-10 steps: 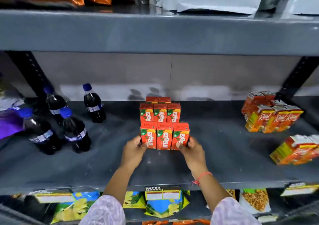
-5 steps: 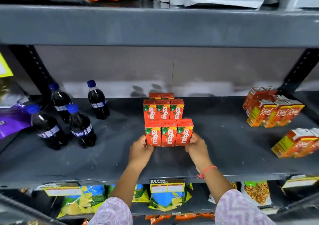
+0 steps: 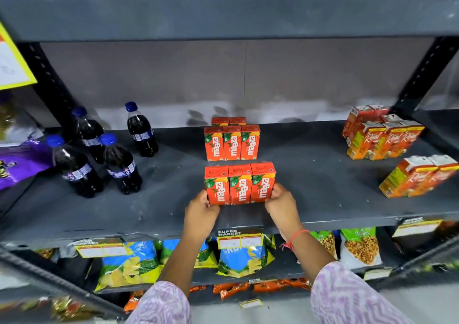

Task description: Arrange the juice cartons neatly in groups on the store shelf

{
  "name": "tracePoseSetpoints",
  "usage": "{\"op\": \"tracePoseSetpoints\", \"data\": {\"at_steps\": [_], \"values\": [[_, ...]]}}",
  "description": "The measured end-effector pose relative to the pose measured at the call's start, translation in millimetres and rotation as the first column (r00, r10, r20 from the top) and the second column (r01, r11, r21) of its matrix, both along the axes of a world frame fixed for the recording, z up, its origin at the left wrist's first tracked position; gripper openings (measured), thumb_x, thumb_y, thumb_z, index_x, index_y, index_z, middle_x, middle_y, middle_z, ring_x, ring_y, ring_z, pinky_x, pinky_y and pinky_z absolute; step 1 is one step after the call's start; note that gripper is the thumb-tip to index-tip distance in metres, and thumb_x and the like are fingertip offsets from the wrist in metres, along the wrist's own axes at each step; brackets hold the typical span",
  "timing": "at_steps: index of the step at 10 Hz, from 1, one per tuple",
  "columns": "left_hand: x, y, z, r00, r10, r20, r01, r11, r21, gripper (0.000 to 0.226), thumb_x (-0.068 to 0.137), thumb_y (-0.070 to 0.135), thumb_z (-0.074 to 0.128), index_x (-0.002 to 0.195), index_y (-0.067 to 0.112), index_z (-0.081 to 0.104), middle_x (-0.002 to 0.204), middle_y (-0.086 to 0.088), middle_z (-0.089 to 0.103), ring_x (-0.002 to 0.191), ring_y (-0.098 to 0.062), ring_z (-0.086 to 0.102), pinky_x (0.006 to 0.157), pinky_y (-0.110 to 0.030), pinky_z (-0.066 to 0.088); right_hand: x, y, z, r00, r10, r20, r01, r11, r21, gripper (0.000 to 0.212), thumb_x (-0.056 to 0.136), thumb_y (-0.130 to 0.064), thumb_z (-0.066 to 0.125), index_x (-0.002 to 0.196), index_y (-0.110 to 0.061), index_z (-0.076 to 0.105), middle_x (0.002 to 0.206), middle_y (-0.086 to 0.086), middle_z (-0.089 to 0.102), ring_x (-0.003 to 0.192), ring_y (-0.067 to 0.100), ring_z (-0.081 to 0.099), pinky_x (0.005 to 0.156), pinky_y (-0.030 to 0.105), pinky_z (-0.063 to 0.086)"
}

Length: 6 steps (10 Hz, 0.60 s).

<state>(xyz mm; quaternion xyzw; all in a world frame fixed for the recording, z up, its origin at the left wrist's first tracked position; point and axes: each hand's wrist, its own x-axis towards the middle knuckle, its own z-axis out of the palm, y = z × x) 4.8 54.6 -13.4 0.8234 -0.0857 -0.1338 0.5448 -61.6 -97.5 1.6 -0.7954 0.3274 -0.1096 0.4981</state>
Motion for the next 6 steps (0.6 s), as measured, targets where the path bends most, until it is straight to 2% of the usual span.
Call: {"op": "tracePoseSetpoints", "data": {"at_steps": [1, 3, 4, 5, 6], "values": [[-3.6, 2.2, 1.0, 1.000, -0.012, 0.005, 0.012, 1.000, -0.001, 0.025, 0.081, -0.006, 0.047, 0.087, 0.015, 0.059, 0.075, 0.000, 0.064, 0.068, -0.013, 0.055, 0.063, -0.026, 0.042, -2.9, 1.1, -6.9, 0.999, -0.013, 0.035, 0.012, 0.999, 0.030, 0.025, 0.085, 0.005, 0.043, 0.094, -0.010, 0.060, 0.105, 0.018, 0.069, 0.095, 0.028, 0.062, 0.077, 0.028, 0.042], [-7.4, 4.8, 0.7, 1.000, 0.013, 0.008, -0.013, 0.999, 0.029, 0.018, 0.081, -0.004, 0.048, 0.092, 0.002, 0.060, 0.089, -0.019, 0.068, 0.076, -0.022, 0.056, 0.066, -0.027, 0.042, -7.7, 1.0, -11.7, 1.000, -0.018, 0.015, 0.017, 0.999, 0.043, 0.034, 0.084, 0.009, 0.041, 0.110, -0.003, 0.059, 0.113, 0.019, 0.068, 0.108, 0.034, 0.061, 0.093, 0.040, 0.047], [-6.6, 4.8, 0.5, 1.000, 0.011, 0.003, -0.011, 1.000, 0.020, 0.019, 0.082, -0.003, 0.049, 0.094, 0.004, 0.061, 0.092, -0.019, 0.069, 0.078, -0.023, 0.057, 0.068, -0.028, 0.043, -6.0, -4.4, -12.5, 1.000, 0.021, 0.005, -0.021, 1.000, 0.013, 0.029, 0.086, 0.005, 0.043, 0.110, -0.001, 0.059, 0.114, 0.021, 0.067, 0.109, 0.036, 0.060, 0.094, 0.041, 0.047], [-11.0, 3.7, 3.7, 0.999, 0.007, 0.044, -0.010, 0.998, 0.058, 0.021, 0.083, -0.004, 0.047, 0.096, 0.004, 0.061, 0.093, -0.021, 0.070, 0.077, -0.024, 0.058, 0.071, -0.029, 0.042, -7.7, -10.3, -14.1, 1.000, 0.029, 0.013, -0.029, 1.000, 0.002, 0.034, 0.086, 0.008, 0.042, 0.114, -0.002, 0.058, 0.116, 0.020, 0.067, 0.110, 0.035, 0.060, 0.094, 0.040, 0.047], [-20.5, 7.0, 4.2, 0.987, 0.009, 0.157, -0.035, 0.985, 0.168, 0.038, 0.084, -0.006, 0.041, 0.116, 0.009, 0.056, 0.093, -0.016, 0.070, 0.075, -0.024, 0.056, 0.069, -0.028, 0.040, -15.1, -20.0, -29.8, 0.999, 0.025, 0.038, -0.027, 0.999, 0.048, 0.063, 0.080, 0.018, 0.037, 0.138, -0.007, 0.042, 0.138, 0.016, 0.053, 0.130, 0.034, 0.047, 0.111, 0.043, 0.037]]}}
